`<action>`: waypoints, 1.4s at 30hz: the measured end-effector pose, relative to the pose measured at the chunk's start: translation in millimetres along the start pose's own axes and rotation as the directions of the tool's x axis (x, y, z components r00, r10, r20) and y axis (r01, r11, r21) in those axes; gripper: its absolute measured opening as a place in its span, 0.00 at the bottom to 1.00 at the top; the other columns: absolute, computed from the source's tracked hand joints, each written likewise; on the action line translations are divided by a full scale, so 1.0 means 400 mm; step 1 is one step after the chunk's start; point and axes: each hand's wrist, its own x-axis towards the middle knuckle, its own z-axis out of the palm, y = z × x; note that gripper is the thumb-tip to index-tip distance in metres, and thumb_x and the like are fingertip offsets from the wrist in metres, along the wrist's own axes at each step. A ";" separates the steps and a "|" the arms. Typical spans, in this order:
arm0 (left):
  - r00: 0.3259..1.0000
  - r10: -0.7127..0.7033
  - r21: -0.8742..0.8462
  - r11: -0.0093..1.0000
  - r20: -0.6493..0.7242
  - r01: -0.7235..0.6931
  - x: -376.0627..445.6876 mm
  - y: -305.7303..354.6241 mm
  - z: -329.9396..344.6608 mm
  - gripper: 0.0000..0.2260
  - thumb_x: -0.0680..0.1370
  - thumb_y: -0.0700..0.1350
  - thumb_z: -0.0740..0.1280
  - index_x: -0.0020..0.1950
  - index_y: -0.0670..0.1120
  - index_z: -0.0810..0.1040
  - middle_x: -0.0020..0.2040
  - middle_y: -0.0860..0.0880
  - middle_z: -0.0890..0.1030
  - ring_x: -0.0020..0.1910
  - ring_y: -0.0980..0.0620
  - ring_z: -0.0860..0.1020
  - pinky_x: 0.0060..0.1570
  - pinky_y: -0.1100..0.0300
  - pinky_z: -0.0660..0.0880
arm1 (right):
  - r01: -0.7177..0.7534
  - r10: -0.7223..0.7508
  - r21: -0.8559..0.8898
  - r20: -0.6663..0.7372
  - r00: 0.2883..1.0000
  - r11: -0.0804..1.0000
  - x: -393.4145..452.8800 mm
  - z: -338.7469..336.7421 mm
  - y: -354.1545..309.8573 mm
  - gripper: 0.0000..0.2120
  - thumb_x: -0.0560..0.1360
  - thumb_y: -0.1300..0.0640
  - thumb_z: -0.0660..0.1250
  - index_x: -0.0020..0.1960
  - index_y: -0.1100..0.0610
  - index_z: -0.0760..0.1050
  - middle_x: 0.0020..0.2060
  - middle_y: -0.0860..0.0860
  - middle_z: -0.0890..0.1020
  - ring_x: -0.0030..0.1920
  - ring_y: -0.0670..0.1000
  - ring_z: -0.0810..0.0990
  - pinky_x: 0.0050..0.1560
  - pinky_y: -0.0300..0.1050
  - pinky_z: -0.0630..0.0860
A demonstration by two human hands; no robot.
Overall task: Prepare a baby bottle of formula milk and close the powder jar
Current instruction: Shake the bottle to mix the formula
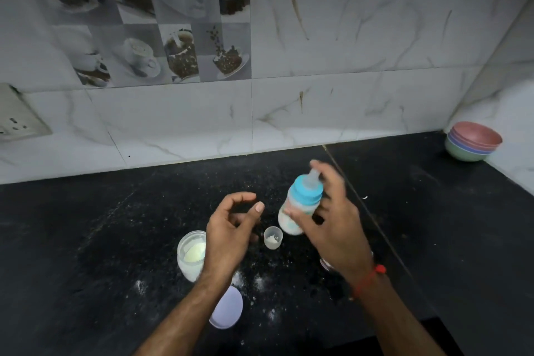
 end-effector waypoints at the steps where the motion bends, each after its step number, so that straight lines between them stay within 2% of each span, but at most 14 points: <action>1: 1.000 -0.004 0.007 1.000 -0.003 0.004 0.001 -0.002 -0.001 0.08 0.78 0.44 0.74 0.55 0.54 0.83 0.42 0.39 0.85 0.39 0.47 0.83 0.39 0.46 0.84 | 0.034 -0.026 0.078 -0.098 0.995 0.996 0.009 -0.008 -0.020 0.40 0.71 0.59 0.79 0.74 0.40 0.61 0.66 0.48 0.79 0.61 0.50 0.83 0.60 0.55 0.82; 3: 1.000 -0.005 -0.004 1.000 -0.015 0.005 0.001 -0.007 -0.003 0.08 0.80 0.45 0.73 0.56 0.56 0.82 0.43 0.40 0.85 0.42 0.47 0.84 0.41 0.48 0.85 | 0.160 -0.073 0.253 -0.322 0.944 0.954 0.031 -0.027 -0.059 0.42 0.71 0.68 0.78 0.75 0.49 0.58 0.66 0.45 0.78 0.60 0.48 0.83 0.59 0.50 0.82; 5: 1.000 0.006 -0.016 1.000 -0.014 -0.006 0.001 -0.003 0.000 0.08 0.80 0.44 0.72 0.56 0.56 0.82 0.46 0.48 0.87 0.47 0.48 0.85 0.39 0.54 0.85 | 0.238 -0.161 0.129 -0.434 0.886 0.963 0.036 -0.020 -0.035 0.41 0.70 0.68 0.78 0.74 0.57 0.57 0.69 0.42 0.71 0.65 0.45 0.78 0.63 0.46 0.79; 9: 0.998 0.065 0.024 0.998 -0.001 -0.065 -0.004 0.002 0.010 0.08 0.81 0.42 0.71 0.53 0.57 0.83 0.61 0.55 0.83 0.51 0.44 0.85 0.37 0.60 0.82 | -0.025 0.028 0.029 -0.085 0.996 0.999 0.008 0.005 0.015 0.38 0.73 0.53 0.79 0.75 0.38 0.62 0.66 0.47 0.77 0.63 0.53 0.82 0.61 0.59 0.81; 11: 0.997 0.078 0.037 0.996 0.010 -0.079 -0.005 0.003 0.010 0.09 0.81 0.42 0.71 0.52 0.57 0.83 0.63 0.55 0.82 0.50 0.46 0.85 0.37 0.60 0.82 | 0.032 -0.017 0.092 -0.159 0.987 0.995 0.018 -0.010 -0.019 0.39 0.72 0.56 0.80 0.74 0.38 0.62 0.64 0.49 0.79 0.59 0.51 0.85 0.58 0.56 0.83; 14: 0.999 0.042 0.018 0.999 -0.003 -0.042 -0.008 -0.001 0.005 0.08 0.81 0.42 0.71 0.54 0.55 0.83 0.57 0.52 0.84 0.49 0.48 0.85 0.36 0.61 0.82 | 0.291 -0.182 0.215 -0.418 0.890 0.932 0.036 -0.034 -0.084 0.43 0.70 0.67 0.79 0.74 0.48 0.58 0.68 0.39 0.75 0.63 0.44 0.81 0.61 0.47 0.81; 16: 1.000 0.021 0.014 1.000 -0.022 -0.020 -0.010 -0.003 0.004 0.07 0.81 0.43 0.71 0.57 0.53 0.82 0.47 0.50 0.86 0.48 0.50 0.86 0.37 0.60 0.83 | 0.326 -0.268 0.047 -0.465 0.844 0.944 0.027 -0.015 -0.045 0.41 0.70 0.69 0.78 0.72 0.55 0.57 0.71 0.32 0.68 0.67 0.40 0.75 0.65 0.40 0.77; 20: 1.000 0.024 0.033 0.999 -0.009 -0.024 -0.018 -0.003 0.004 0.07 0.81 0.45 0.71 0.58 0.55 0.82 0.42 0.54 0.86 0.47 0.52 0.86 0.41 0.52 0.84 | -0.116 0.121 0.176 -0.015 0.993 0.977 -0.018 0.028 0.028 0.38 0.73 0.59 0.78 0.73 0.36 0.64 0.63 0.48 0.80 0.59 0.51 0.84 0.58 0.55 0.83; 23: 0.993 0.033 0.051 0.998 0.110 -0.039 -0.029 0.010 0.006 0.09 0.81 0.49 0.69 0.60 0.51 0.81 0.48 0.58 0.87 0.48 0.55 0.86 0.46 0.51 0.84 | -0.109 0.137 0.290 -0.078 0.988 0.951 -0.027 0.035 0.003 0.38 0.73 0.63 0.77 0.72 0.38 0.63 0.59 0.50 0.82 0.55 0.47 0.87 0.53 0.44 0.84; 28: 0.958 -0.042 -0.069 0.996 0.283 0.064 -0.066 0.017 0.034 0.17 0.85 0.55 0.57 0.67 0.48 0.76 0.57 0.45 0.85 0.55 0.41 0.84 0.54 0.39 0.83 | -0.081 0.131 0.354 -0.119 0.984 0.932 -0.021 0.064 -0.032 0.40 0.72 0.59 0.78 0.73 0.37 0.60 0.58 0.52 0.81 0.54 0.49 0.87 0.51 0.39 0.83; 32: 0.920 -0.275 -0.186 0.924 0.279 0.333 -0.070 0.046 0.061 0.25 0.86 0.60 0.52 0.63 0.42 0.79 0.46 0.31 0.83 0.40 0.33 0.81 0.46 0.40 0.85 | -0.117 0.119 0.362 0.017 0.993 0.925 -0.016 0.047 -0.032 0.42 0.71 0.55 0.79 0.74 0.35 0.60 0.56 0.50 0.81 0.54 0.55 0.86 0.54 0.51 0.84; 36: 0.746 -0.446 -0.223 0.765 0.495 0.604 -0.058 0.060 0.048 0.36 0.83 0.68 0.49 0.59 0.42 0.84 0.32 0.37 0.76 0.28 0.43 0.73 0.36 0.47 0.83 | -0.226 0.146 0.406 0.219 0.965 0.886 -0.002 0.016 -0.026 0.47 0.69 0.61 0.81 0.74 0.29 0.60 0.59 0.53 0.82 0.57 0.58 0.85 0.60 0.62 0.81; 38: 0.734 -0.445 -0.133 0.804 0.513 0.580 -0.055 0.060 0.051 0.39 0.80 0.73 0.45 0.60 0.47 0.84 0.36 0.37 0.81 0.28 0.42 0.76 0.36 0.48 0.83 | -0.215 0.144 0.430 0.192 0.971 0.877 0.004 0.000 -0.043 0.47 0.68 0.64 0.80 0.74 0.34 0.61 0.58 0.51 0.83 0.56 0.57 0.86 0.59 0.62 0.82; 42: 0.958 -0.126 0.037 0.992 0.256 0.121 -0.055 0.044 0.058 0.35 0.78 0.75 0.45 0.69 0.55 0.74 0.53 0.53 0.87 0.40 0.46 0.86 0.41 0.45 0.81 | 0.060 0.006 0.450 -0.143 0.990 0.891 0.027 -0.046 -0.144 0.46 0.66 0.73 0.77 0.75 0.50 0.59 0.58 0.35 0.81 0.57 0.45 0.84 0.58 0.45 0.82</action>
